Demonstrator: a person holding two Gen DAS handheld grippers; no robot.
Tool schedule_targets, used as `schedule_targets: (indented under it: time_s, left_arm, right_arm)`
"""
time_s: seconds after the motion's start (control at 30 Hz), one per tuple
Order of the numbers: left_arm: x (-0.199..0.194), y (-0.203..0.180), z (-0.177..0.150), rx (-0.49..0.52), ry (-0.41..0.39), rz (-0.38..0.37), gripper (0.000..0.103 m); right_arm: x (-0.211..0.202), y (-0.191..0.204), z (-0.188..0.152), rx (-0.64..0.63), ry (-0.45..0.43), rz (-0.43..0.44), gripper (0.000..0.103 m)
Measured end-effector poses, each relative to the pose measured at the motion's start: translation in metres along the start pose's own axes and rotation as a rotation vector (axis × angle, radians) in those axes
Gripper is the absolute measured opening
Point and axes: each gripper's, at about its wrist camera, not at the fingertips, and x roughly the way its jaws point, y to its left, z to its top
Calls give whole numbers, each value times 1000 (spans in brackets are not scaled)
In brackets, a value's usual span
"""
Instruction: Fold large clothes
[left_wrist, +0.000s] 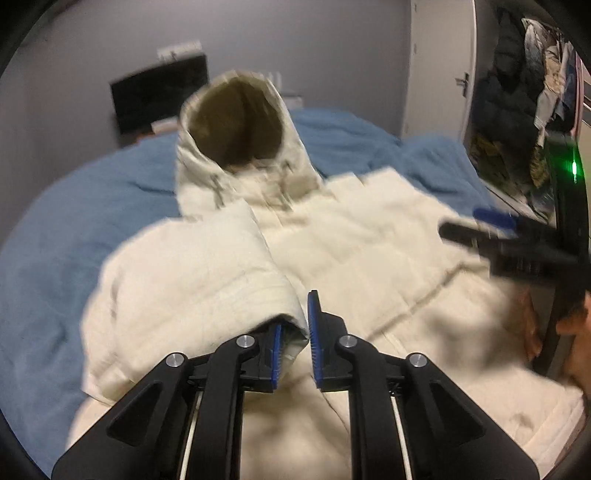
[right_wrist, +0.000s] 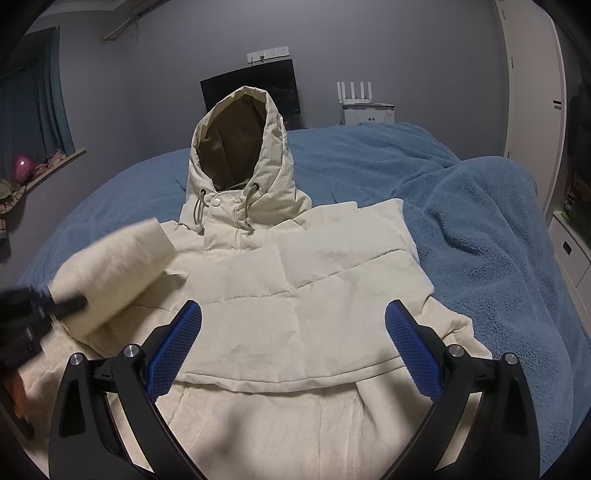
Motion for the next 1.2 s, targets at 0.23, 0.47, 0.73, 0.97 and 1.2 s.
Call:
schedule_targets:
  time_s: [0.23, 0.47, 0.73, 0.97, 1.2]
  left_arm:
    - [7, -16, -14, 25, 61, -72, 78]
    - [-39, -2, 0, -54, -21, -115, 86]
    - [-87, 76, 14, -239, -112, 91, 96]
    - [-68, 140, -16, -451, -41, 323, 96]
    - [-61, 172, -42, -589, -30, 385, 96]
  right_arm:
    - [4, -5, 0, 22, 18, 0, 95]
    - [4, -10, -1, 49, 16, 11, 96]
    - [-7, 10, 1, -1, 13, -4, 96]
    - [-28, 76, 15, -100, 29, 103, 96]
    - [-18, 164, 11, -288, 90, 154, 95]
